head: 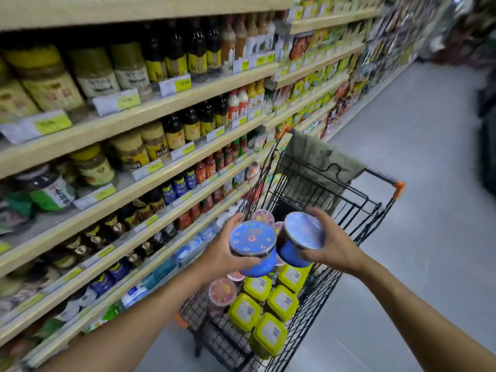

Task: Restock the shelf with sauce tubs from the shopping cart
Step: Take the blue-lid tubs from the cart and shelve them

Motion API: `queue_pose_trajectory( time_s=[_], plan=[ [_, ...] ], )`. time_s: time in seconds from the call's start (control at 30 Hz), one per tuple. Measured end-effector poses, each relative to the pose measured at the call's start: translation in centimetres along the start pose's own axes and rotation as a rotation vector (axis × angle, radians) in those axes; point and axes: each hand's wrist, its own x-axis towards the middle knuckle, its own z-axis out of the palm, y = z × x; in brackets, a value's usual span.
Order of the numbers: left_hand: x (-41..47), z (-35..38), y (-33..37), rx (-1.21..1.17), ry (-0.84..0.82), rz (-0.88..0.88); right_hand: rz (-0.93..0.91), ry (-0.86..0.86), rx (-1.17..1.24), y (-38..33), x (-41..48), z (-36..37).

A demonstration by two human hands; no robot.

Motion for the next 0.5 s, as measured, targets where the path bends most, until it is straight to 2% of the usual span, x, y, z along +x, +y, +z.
queue_pose_trajectory(
  time_s=[0.27,0.5],
  plan=[
    [-6.0,-3.2,5.7,-0.146,0.207,0.133,-0.178,0.016,0.31,-6.3,-1.8,-0.1],
    [-12.1,-3.7,10.0,-0.191,0.435,0.175,-0.277,-0.055,0.634,-10.5,-2.6,0.7]
  ],
)
